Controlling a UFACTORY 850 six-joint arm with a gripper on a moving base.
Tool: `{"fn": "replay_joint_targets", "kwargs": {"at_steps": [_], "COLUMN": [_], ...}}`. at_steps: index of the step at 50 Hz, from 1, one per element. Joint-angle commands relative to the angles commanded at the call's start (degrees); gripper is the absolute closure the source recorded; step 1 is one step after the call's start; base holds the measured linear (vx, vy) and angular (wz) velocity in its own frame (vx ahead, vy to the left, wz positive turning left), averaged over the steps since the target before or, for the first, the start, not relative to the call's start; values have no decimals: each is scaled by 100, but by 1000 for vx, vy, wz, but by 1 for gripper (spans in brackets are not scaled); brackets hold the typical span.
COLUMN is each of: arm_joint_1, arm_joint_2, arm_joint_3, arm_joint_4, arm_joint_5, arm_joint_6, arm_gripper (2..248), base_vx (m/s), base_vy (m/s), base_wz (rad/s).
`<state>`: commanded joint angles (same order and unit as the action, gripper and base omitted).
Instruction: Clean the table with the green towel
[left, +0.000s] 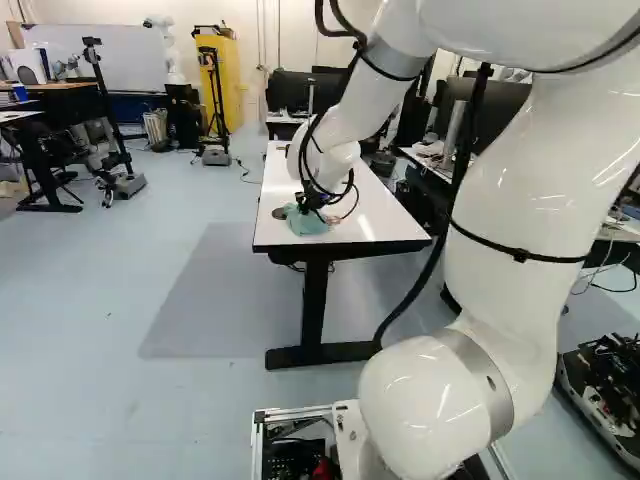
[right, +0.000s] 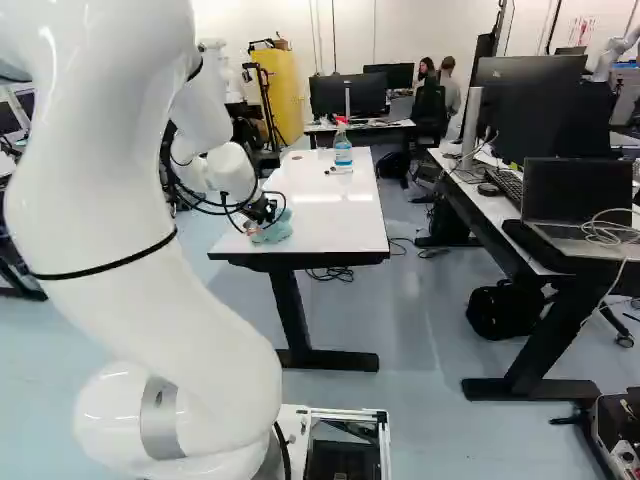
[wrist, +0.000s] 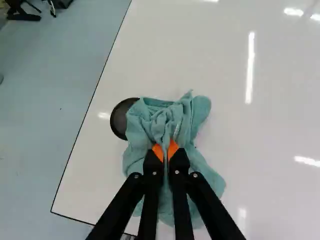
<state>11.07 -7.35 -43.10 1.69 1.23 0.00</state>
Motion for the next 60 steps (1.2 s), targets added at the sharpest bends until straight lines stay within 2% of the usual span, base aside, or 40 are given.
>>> {"fn": "replay_joint_targets", "kwargs": {"at_steps": [37,60], "arm_joint_1": [-688,-1166], "arm_joint_2": [615,407], "arm_joint_3": [662,444], "arm_joint_4": [0,0], "arm_joint_5": [0,0], "arm_joint_6": [0,0], "arm_gripper": [220,220], "base_vx": [0,0], "base_vy": [0,0], "base_wz": [0,0]}}
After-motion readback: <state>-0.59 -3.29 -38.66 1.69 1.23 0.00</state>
